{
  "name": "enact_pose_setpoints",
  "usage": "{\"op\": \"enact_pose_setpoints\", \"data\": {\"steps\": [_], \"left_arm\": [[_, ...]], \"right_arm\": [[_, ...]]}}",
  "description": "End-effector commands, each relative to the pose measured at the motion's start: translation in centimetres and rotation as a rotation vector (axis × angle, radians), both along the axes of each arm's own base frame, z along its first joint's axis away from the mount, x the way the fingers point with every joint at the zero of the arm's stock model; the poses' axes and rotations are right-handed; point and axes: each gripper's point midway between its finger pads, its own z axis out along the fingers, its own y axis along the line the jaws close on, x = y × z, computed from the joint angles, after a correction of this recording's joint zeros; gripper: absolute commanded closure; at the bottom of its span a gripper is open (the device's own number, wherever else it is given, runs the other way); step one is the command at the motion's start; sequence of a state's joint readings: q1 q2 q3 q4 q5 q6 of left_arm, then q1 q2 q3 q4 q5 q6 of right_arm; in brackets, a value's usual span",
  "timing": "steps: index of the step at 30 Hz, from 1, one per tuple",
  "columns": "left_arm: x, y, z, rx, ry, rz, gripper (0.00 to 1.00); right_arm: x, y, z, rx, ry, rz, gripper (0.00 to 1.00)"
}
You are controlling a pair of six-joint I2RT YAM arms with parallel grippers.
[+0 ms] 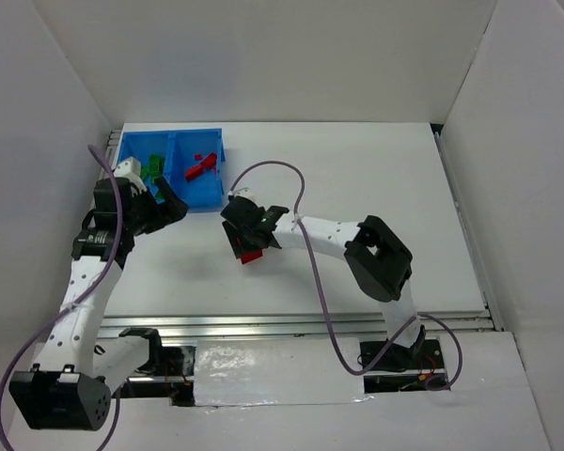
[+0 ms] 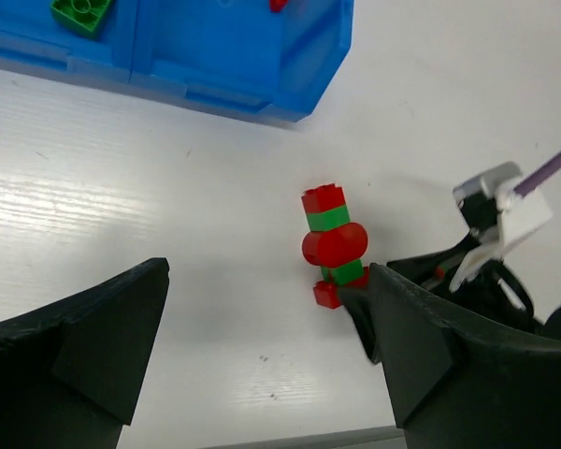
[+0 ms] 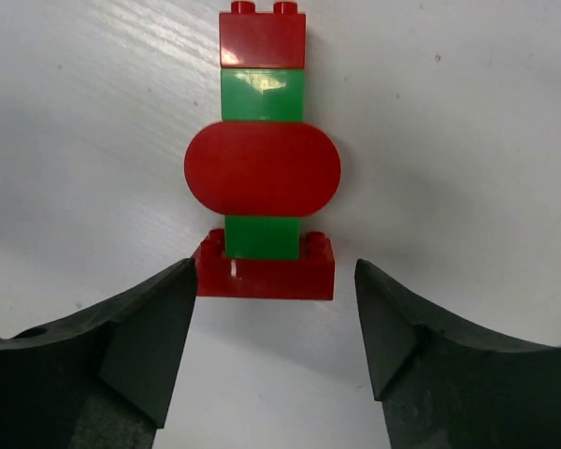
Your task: Sort the legos into containers by color
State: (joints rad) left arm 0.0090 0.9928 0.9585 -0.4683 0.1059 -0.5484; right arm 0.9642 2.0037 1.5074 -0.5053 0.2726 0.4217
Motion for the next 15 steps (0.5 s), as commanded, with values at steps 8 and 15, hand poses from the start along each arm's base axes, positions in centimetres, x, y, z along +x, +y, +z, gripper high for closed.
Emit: {"op": "enact_pose_setpoints", "data": {"steps": [8, 15], "left_arm": [[-2.5, -0.5, 1.1, 0.09, -0.094, -0.116, 0.01], [-2.9, -0.7, 1.2, 0.08, -0.117, -0.128, 0.0]], "right_arm": [[1.3, 0.4, -0.2, -0.043, -0.029, -0.016, 0.29], [1.3, 1.0, -1.9, -0.049, -0.011, 0.009, 0.39]]}}
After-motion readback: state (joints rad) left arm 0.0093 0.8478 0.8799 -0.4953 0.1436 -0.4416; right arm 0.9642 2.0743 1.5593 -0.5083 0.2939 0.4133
